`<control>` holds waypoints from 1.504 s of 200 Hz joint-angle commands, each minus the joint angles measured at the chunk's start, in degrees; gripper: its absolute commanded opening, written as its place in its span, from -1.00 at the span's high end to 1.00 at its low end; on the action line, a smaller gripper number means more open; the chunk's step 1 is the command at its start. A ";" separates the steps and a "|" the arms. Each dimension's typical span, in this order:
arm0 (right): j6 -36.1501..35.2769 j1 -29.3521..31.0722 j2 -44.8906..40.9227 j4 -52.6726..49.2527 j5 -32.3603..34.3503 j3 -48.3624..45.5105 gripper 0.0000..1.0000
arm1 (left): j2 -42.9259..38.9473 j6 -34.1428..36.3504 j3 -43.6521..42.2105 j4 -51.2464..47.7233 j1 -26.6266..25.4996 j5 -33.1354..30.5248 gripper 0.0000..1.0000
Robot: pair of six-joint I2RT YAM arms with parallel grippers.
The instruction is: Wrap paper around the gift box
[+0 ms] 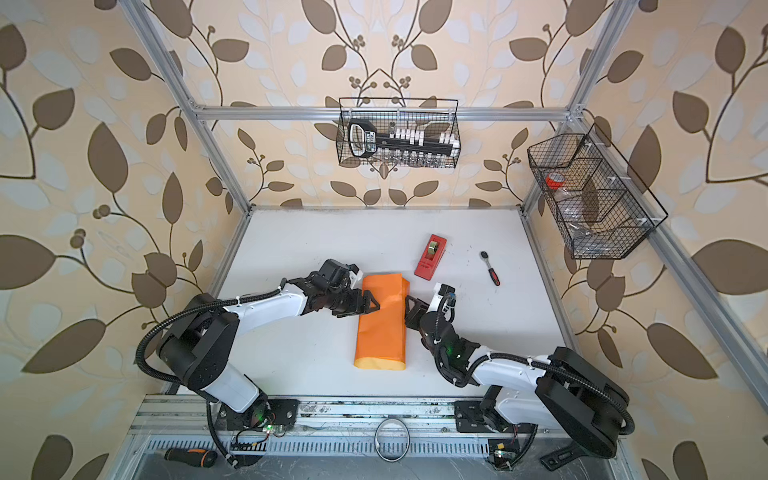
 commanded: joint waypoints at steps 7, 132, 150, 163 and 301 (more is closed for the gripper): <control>-2.25 -1.18 -3.46 -7.11 0.32 -1.73 0.16 | 2.52 1.47 -2.35 -6.19 -0.09 -3.71 -0.63; -17.44 -7.94 -9.47 -26.02 -21.57 4.64 0.07 | 3.08 1.45 -1.72 -6.38 -0.14 -3.61 -0.63; -18.15 -8.27 -6.42 -26.97 -24.55 6.70 0.08 | 3.00 1.42 -1.72 -6.34 -0.14 -3.59 -0.63; -18.28 -8.84 -4.83 -26.15 -26.78 7.40 0.09 | 2.98 1.47 -1.73 -6.43 -0.14 -3.61 -0.63; -20.49 -10.57 1.84 -23.91 -30.51 10.40 0.29 | 3.04 1.49 -1.79 -6.43 -0.12 -3.44 -0.63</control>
